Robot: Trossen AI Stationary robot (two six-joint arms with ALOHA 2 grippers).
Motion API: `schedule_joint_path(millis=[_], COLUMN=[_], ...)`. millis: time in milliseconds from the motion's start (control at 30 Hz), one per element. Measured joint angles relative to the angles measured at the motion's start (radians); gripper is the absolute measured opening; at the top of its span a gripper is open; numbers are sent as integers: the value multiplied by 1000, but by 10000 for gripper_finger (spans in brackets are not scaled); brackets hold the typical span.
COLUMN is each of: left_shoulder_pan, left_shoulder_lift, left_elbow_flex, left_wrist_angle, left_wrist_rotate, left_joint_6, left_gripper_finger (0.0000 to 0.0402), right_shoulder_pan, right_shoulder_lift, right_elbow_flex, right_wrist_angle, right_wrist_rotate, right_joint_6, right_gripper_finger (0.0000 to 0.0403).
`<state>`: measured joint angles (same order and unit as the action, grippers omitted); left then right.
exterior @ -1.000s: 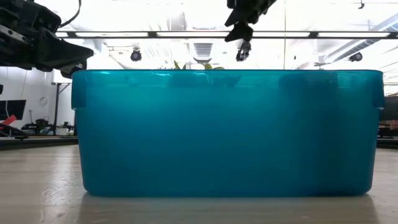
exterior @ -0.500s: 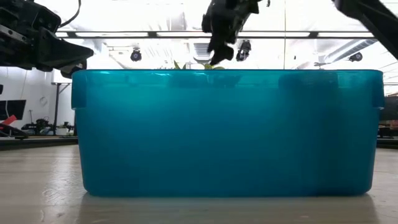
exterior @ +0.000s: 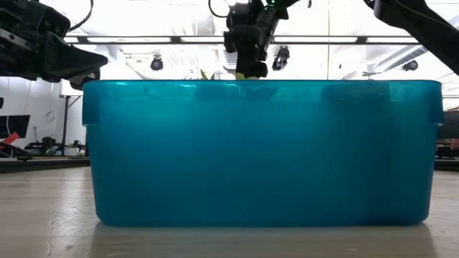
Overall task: Pick and place pill bottles into a basket
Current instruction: Put the white medicine bottle into the blue bin
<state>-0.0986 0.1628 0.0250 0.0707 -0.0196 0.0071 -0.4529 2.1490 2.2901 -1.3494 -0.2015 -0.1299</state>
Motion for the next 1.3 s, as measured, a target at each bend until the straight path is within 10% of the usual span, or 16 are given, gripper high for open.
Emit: schedule_joint_path(millis=[1300], left_shoulder_pan=[0], left_shoulder_lift=[0], left_elbow_flex=[0], left_wrist_angle=[0], left_wrist_rotate=[0], left_joint_6=[0], left_gripper_finger=[1], right_shoulder_pan=[41], right_shoulder_lift=[14], right_elbow_flex=[-268], right_wrist_angle=[137], right_wrist_rotate=[-53], right_joint_6=[24], right_gripper_finger=[281])
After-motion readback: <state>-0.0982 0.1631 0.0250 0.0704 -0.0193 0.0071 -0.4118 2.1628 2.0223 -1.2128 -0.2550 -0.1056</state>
